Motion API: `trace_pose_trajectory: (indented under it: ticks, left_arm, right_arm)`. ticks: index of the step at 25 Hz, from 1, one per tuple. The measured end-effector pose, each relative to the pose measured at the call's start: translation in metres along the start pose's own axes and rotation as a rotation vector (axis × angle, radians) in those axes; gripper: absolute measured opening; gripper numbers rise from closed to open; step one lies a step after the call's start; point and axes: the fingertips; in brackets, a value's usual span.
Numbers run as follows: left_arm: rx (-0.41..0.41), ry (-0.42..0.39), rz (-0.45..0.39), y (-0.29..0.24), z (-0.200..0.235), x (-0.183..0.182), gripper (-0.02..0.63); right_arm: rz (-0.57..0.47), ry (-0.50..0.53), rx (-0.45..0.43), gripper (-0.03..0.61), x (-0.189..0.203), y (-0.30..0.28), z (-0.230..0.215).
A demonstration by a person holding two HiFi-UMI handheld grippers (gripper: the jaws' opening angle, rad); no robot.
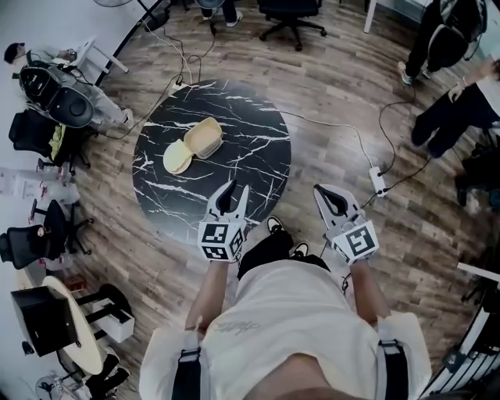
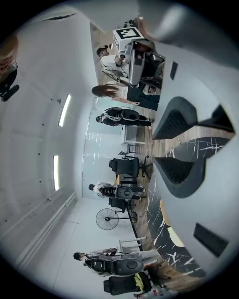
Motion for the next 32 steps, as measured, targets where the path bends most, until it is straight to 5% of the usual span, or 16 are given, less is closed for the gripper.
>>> trace_pose_trajectory:
  ticks: [14,21,32]
  left_arm:
    - [-0.071,0.009,-0.042,-0.045,0.089,-0.023,0.127]
    - [-0.215,0.079,-0.017,-0.026,0.134,-0.011,0.127]
    - [-0.515,0.128,-0.014,-0.012,0.167,-0.025,0.127]
  right_arm:
    - [0.014,0.050,-0.093,0.008,-0.038,-0.116,-0.018]
    - [0.043,0.068,-0.223,0.008,-0.044,-0.166,-0.006]
    - [0.038,0.108,-0.544,0.008,-0.066,-0.245,-0.008]
Point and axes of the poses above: the fingertips, and each gripper's own axes: y backward along the fingers, z to its left, x out of its underside, and after that the axes turned 7 degrees about -y, right-handed
